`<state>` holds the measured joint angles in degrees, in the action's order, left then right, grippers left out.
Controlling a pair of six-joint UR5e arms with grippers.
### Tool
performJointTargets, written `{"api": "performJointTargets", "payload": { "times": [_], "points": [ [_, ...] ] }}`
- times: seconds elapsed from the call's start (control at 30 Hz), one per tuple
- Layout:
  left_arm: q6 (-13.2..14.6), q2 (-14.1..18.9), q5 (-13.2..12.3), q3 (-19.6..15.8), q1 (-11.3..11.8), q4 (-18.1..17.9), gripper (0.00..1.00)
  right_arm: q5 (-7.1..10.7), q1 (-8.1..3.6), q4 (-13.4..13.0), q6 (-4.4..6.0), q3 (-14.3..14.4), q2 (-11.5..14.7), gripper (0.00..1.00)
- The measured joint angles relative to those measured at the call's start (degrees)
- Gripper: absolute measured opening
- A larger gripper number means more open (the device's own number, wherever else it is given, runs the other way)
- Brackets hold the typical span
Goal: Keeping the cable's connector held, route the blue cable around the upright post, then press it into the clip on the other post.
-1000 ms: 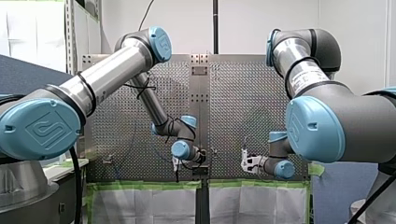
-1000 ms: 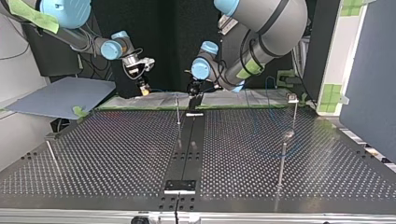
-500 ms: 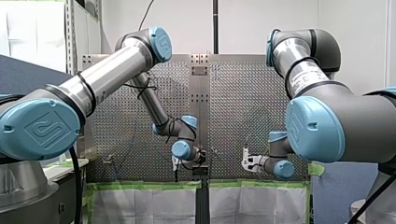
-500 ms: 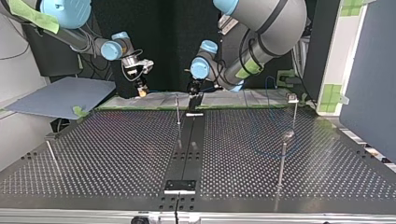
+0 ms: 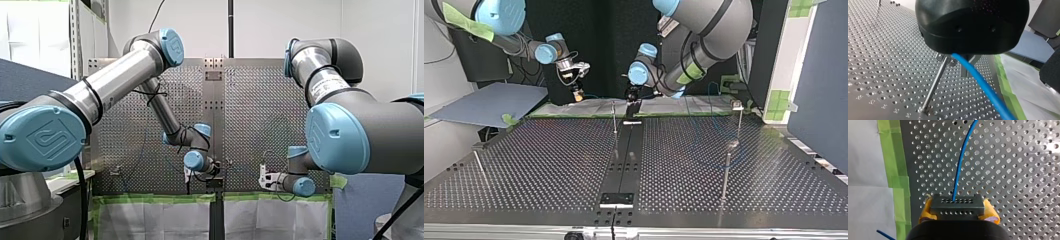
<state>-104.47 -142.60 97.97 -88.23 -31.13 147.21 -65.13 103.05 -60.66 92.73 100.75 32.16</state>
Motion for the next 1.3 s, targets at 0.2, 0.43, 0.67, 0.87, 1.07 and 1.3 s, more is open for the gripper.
{"api": "performJointTargets", "payload": {
  "times": [0.2, 0.43, 0.67, 0.87, 1.07, 1.3],
  "points": [
    [-0.35, 0.00, -0.41, -0.02, 0.31, -0.75, 0.02, -0.07, 0.00, 0.57, -0.19, -0.73, -0.09, 0.00],
    [-1.06, -0.05, -1.22, -0.01, 0.72, -0.86, 0.02, -0.09, 0.02, 0.88, -0.18, -1.14, -0.12, 0.00],
    [-1.77, -1.66, -2.62, 0.00, 1.24, -1.06, 0.02, -0.09, 0.08, 1.94, -0.24, -1.87, -0.13, 0.00],
    [-1.71, -2.24, -3.06, 0.19, 1.78, -1.37, 0.02, -0.09, 0.09, 2.18, -0.16, -2.07, -0.15, 0.00],
    [-0.53, -2.24, -3.44, 1.48, 2.46, 0.06, 0.02, -0.13, 0.08, 2.50, -0.01, -2.73, -0.17, 0.00],
    [1.82, -2.27, -4.72, 3.93, 3.05, 1.86, 0.02, -0.25, -0.12, 4.12, -0.10, -4.34, -0.18, 0.00]
  ]
}}
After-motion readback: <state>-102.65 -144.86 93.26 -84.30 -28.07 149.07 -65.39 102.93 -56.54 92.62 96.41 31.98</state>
